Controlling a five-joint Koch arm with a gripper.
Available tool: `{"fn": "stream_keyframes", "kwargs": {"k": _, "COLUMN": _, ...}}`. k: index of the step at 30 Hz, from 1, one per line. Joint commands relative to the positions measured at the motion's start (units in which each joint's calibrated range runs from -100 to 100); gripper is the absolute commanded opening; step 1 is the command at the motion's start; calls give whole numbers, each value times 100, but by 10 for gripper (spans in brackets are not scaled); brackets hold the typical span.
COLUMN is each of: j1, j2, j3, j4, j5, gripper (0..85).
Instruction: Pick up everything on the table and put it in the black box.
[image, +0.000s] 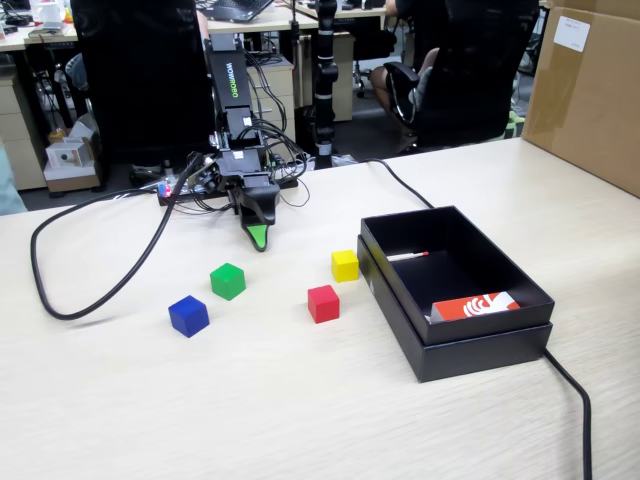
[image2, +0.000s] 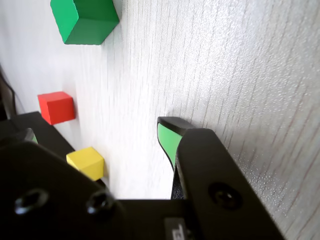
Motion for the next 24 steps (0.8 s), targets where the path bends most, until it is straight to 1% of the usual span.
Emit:
{"fn": "stream_keyframes", "kwargs": {"k": 1, "j1": -93, "j2": 10, "j3": 295, "j4": -866, "j5": -5, "gripper": 477}}
{"fn": "stream_keyframes", "kwargs": {"k": 5, "j1": -244, "j2": 56, "j3": 939, "j4": -1635, "j5": -5, "gripper": 479}}
{"fn": "stream_keyframes", "kwargs": {"k": 12, "j1": -327, "j2": 641, "j3": 2852, "j4": -3527, "j5": -78, "gripper": 471}}
{"fn": "stream_keyframes", "kwargs": {"k": 14, "j1": -332, "j2": 1020, "j3": 3405, "j4": -3985, "j5": -264, "gripper": 447}}
{"fn": "stream_keyframes", "kwargs": {"k": 15, "j1": -347, "j2": 1284, "j3": 3758, "j4": -4175, "j5": -366, "gripper": 447}}
{"fn": "stream_keyframes", "kwargs": {"k": 17, "j1": -410, "j2": 1720, "j3": 4230, "j4": -4357, "j5": -479, "gripper": 448}}
{"fn": "stream_keyframes", "kwargs": {"k": 21, "j1": -615, "j2": 2833, "j3": 5055, "j4": -4435, "j5": -728, "gripper": 448}}
{"fn": "stream_keyframes", "kwargs": {"k": 24, "j1": -781, "j2": 3705, "j3": 5626, "j4": -4435, "j5": -1016, "gripper": 448}}
